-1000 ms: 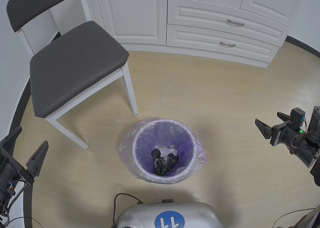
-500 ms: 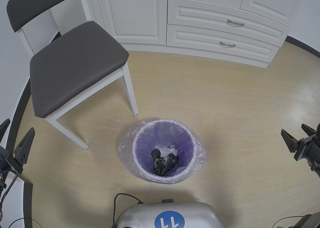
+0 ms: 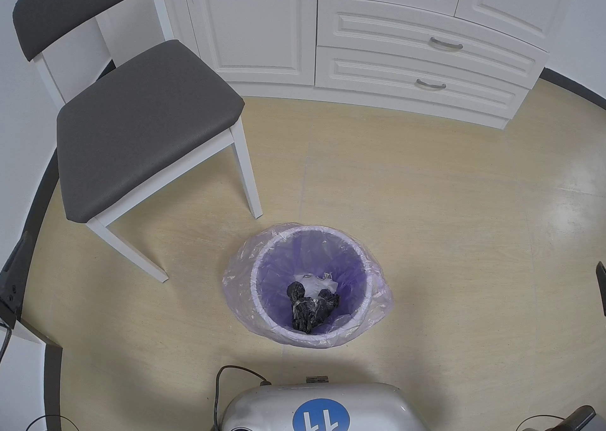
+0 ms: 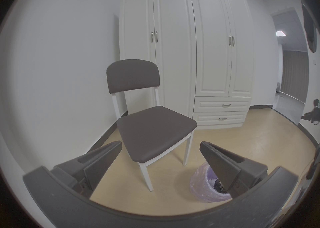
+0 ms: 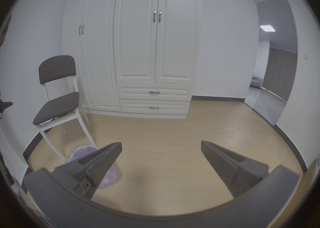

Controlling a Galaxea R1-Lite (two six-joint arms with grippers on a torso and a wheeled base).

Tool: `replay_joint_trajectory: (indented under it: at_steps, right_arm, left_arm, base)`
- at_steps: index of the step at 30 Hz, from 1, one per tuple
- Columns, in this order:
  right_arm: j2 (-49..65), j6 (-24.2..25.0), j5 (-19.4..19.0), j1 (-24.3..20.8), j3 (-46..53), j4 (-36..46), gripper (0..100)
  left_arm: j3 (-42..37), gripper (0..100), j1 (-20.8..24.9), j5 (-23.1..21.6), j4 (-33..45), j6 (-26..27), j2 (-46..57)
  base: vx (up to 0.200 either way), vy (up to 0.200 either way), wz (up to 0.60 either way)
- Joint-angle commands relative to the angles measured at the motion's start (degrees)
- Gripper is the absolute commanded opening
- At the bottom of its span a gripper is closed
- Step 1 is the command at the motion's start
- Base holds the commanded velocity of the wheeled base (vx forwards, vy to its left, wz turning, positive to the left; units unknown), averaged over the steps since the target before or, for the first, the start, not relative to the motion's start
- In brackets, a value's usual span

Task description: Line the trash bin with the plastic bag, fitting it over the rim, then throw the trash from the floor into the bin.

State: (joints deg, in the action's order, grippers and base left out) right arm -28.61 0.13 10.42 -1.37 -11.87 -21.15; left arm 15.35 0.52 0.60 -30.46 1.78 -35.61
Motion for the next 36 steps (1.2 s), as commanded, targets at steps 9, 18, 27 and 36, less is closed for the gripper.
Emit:
replay_joint_trajectory:
  at_steps: [9, 18, 27, 36]
  right_arm:
    - [25.8, 0.0, -1.2, 0.9, -10.2, 26.3, 100]
    - [28.6, 3.0, -3.8, 1.2, -8.6, 24.3, 100]
    - [28.6, 4.3, -3.9, 1.2, -6.1, 22.2, 100]
    - [28.6, 1.7, -3.8, 1.2, 5.7, 4.6, 100]
  left_arm:
    - [12.2, 100, -2.1, 1.2, 30.1, -0.4, 21.4]
    - [11.9, 100, -1.8, 1.2, 39.2, -0.1, 33.1]
    - [7.3, 100, -0.8, 2.7, 42.2, -0.1, 35.6]
    - [-8.6, 100, -0.8, 2.3, 24.9, -0.3, 35.5]
  base:
    - [0.000, 0.000, 0.00]
    - [0.000, 0.000, 0.00]
    - [0.000, 0.000, 0.00]
    - [0.000, 0.000, 0.00]
